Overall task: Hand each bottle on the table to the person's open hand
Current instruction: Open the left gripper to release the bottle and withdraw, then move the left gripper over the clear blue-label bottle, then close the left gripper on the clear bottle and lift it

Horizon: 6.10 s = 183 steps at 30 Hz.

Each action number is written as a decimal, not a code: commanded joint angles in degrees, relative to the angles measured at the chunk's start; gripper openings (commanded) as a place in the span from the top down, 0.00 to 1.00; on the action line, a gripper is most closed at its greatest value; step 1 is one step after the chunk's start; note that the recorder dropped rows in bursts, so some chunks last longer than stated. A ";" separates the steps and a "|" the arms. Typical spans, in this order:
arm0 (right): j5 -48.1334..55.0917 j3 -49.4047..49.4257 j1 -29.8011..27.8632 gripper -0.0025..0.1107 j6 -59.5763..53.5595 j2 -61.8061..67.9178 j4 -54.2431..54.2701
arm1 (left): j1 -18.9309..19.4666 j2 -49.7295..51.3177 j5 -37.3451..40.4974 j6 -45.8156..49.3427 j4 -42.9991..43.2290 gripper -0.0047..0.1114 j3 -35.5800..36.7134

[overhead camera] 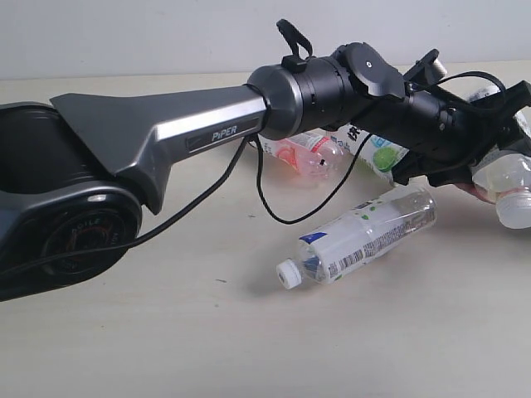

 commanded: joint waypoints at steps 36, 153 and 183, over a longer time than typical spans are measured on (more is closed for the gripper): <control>-0.40 0.28 0.23 0.98 0.00 -0.38 -0.12 | 1.97 -4.52 3.93 7.78 -0.17 0.26 -0.37; -0.40 0.28 0.23 0.98 0.00 -0.38 -0.12 | 0.36 -26.87 31.70 23.86 52.00 0.96 15.89; -0.43 0.28 0.23 0.98 0.00 -0.38 -0.12 | -0.18 -10.57 28.56 22.94 50.58 0.25 10.46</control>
